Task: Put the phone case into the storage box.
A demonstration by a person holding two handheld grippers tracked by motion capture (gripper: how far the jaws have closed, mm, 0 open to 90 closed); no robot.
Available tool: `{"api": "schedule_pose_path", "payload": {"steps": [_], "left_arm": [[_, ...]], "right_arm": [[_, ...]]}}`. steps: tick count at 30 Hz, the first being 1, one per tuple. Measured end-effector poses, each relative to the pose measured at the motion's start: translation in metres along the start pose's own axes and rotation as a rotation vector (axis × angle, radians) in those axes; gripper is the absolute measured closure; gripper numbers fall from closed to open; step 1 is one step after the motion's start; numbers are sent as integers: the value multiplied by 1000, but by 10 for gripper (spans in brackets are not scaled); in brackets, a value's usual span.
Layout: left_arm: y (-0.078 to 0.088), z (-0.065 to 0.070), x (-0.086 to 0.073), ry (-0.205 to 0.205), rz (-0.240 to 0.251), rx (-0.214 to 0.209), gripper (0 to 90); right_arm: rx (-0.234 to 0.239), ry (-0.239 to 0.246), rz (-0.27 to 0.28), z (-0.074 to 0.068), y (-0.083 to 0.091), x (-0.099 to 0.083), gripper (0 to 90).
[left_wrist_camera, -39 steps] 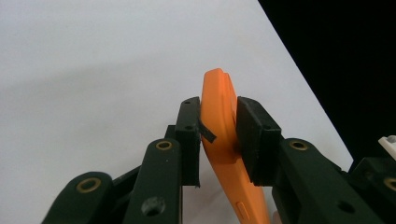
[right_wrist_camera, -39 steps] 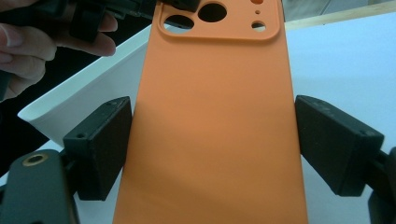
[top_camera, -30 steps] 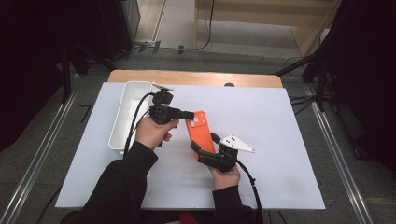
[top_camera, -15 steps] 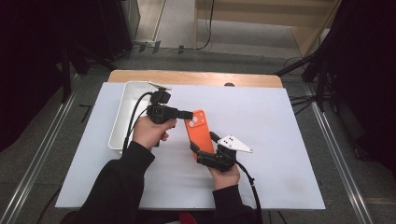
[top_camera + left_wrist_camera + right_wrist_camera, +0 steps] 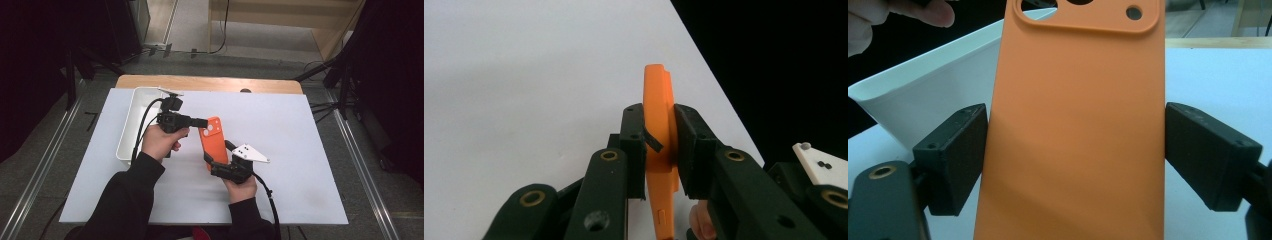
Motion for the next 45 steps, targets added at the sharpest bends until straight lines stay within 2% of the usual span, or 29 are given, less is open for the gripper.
{"api": "schedule_pose_path", "payload": {"steps": [4,11,16,19,25,31,39,45], "left_arm": [[1,2,0,-5,-11,-9,767],[1,5,1,-16,-4,-17,767],[2,6,3,-28,4,-9,767],[4,8,4,-41,15,6,767],[8,7,6,-92,38,36,767],[12,6,6,-143,62,84,766],[18,6,1,-221,61,108,766],[24,4,-4,-249,68,125,766]], "right_arm": [[-6,13,-11,-1,-1,0,115],[0,5,-28,-2,-1,1,107],[14,-19,-51,-1,-1,0,103],[8,-7,-53,-1,0,1,103],[4,-18,-71,1,5,2,104],[7,-9,-99,1,9,1,104],[26,9,-133,-1,10,1,116],[32,22,-165,1,11,9,117]]}}
Point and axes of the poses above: each handheld gripper's, and its own axes: y roughly backward along the jaws, x roughly out of its top, z roughly to its right, the point moved 3 cm from there along -y, roughly forward along the jaws, and after that the axes turned 3 degrees about -z, right-handed, at the moved point
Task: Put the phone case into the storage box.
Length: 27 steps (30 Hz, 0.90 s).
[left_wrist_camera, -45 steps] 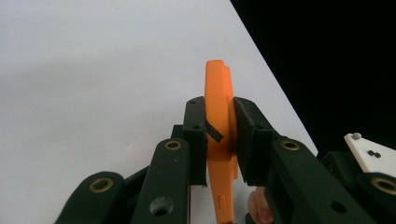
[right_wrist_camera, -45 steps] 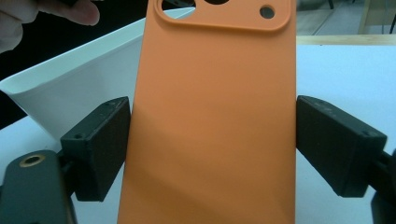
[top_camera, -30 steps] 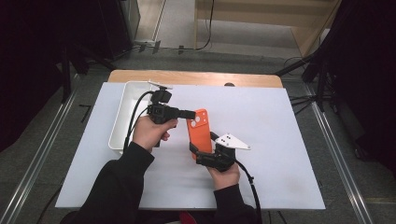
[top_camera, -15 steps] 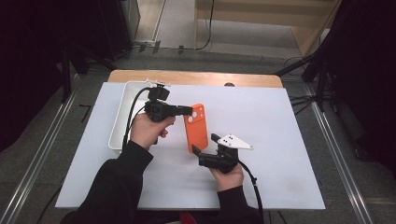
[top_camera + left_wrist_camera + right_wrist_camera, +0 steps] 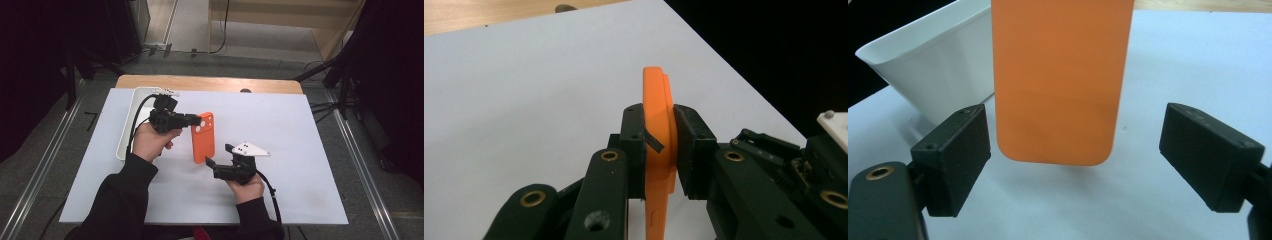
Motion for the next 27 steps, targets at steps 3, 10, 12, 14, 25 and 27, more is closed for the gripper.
{"api": "schedule_pose_path", "payload": {"steps": [3,10,12,14,25,27], "left_arm": [[5,-2,-2,-19,10,-6,766],[15,-6,-6,-52,-2,-4,765],[18,-7,-7,-56,1,-11,765],[21,-6,-7,-60,5,-29,765],[23,7,-10,-124,-59,-141,765],[23,9,-10,-142,-61,-143,765]], "right_arm": [[6,9,-12,0,0,6,117],[26,53,-76,-5,1,19,117],[25,70,-91,-5,5,21,117],[37,81,-106,-4,8,24,117],[132,122,-174,3,16,23,118],[152,141,-191,4,18,23,120]]}}
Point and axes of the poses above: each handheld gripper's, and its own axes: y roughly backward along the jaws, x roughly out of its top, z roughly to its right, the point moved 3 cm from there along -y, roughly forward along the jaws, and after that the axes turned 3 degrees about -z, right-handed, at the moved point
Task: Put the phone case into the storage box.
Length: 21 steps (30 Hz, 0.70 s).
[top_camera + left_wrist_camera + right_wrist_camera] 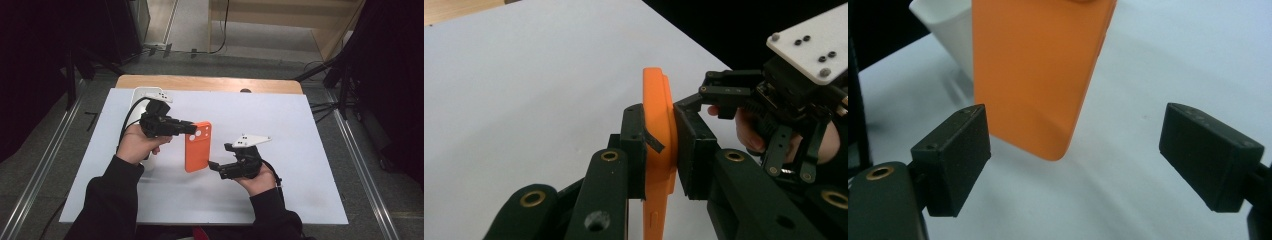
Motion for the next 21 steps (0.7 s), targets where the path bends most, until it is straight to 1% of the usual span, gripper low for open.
{"api": "schedule_pose_path", "payload": {"steps": [1,4,6,8,10,12,15,17,21], "left_arm": [[0,1,0,-6,3,-1,765],[1,4,0,-41,14,-19,764],[2,5,0,-44,18,-27,764],[3,6,0,-47,20,-40,765],[3,7,0,-52,17,-40,764],[4,9,0,-61,12,-45,765],[4,11,0,-66,8,-68,764],[4,13,0,-74,6,-75,764],[0,14,0,-87,-11,-89,764]], "right_arm": [[6,7,-5,1,1,-1,122],[35,-8,-8,2,4,-1,123],[44,-11,-17,3,7,-1,123],[39,-2,-32,5,8,-1,123],[38,4,-40,6,11,-1,123],[54,1,-41,7,14,0,123],[72,1,-44,8,19,3,124],[81,9,-42,9,22,4,127],[73,23,-50,12,28,8,127]]}}
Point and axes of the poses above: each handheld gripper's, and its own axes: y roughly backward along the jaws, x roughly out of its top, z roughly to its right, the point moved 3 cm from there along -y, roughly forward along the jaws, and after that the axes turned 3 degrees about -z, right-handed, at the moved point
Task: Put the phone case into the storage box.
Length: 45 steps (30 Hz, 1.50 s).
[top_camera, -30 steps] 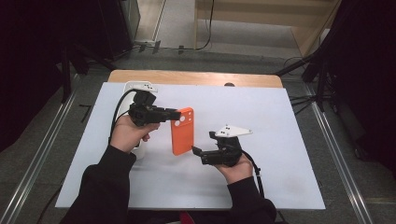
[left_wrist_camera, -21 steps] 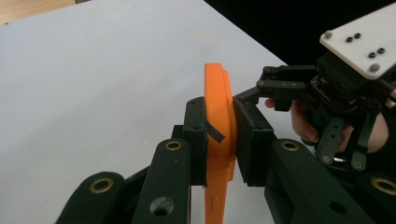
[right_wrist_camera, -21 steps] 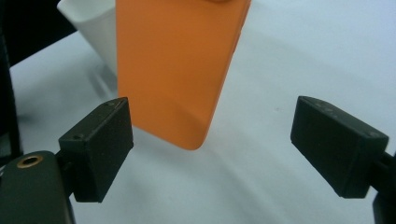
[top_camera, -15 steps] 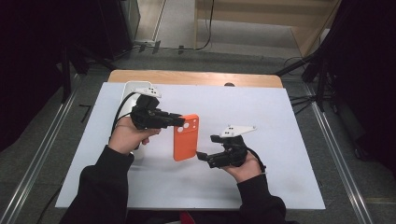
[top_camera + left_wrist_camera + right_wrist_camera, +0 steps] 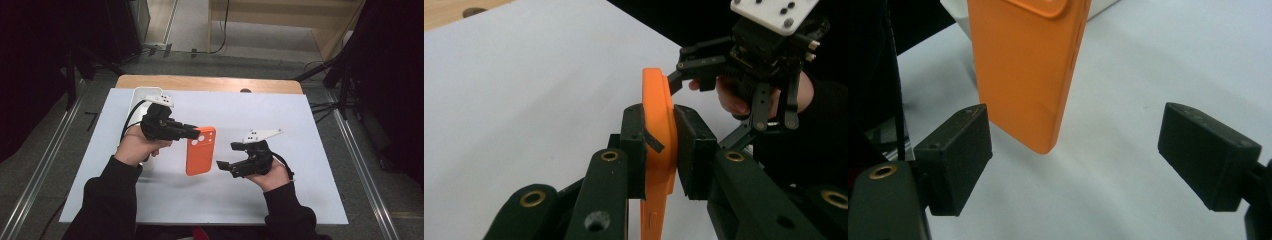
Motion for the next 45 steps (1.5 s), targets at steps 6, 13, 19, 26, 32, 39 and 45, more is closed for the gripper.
{"api": "schedule_pose_path", "payload": {"steps": [6,13,19,26,32,39,45], "left_arm": [[-5,3,0,-13,-21,-24,764],[-10,9,0,-15,-56,-38,764],[-13,10,0,-25,-64,-56,764],[-15,11,-1,-17,-70,-84,764],[-21,12,-3,-22,-90,-87,765],[-25,11,-4,-39,-103,-85,765],[-28,9,-5,-28,-114,-96,764]], "right_arm": [[23,-1,-10,5,8,3,127],[40,37,4,8,15,9,133],[61,45,-7,10,19,14,133],[102,48,-15,12,21,19,133],[124,50,-34,14,19,24,133],[156,53,-20,19,17,29,183],[186,55,-31,22,12,32,190]]}}
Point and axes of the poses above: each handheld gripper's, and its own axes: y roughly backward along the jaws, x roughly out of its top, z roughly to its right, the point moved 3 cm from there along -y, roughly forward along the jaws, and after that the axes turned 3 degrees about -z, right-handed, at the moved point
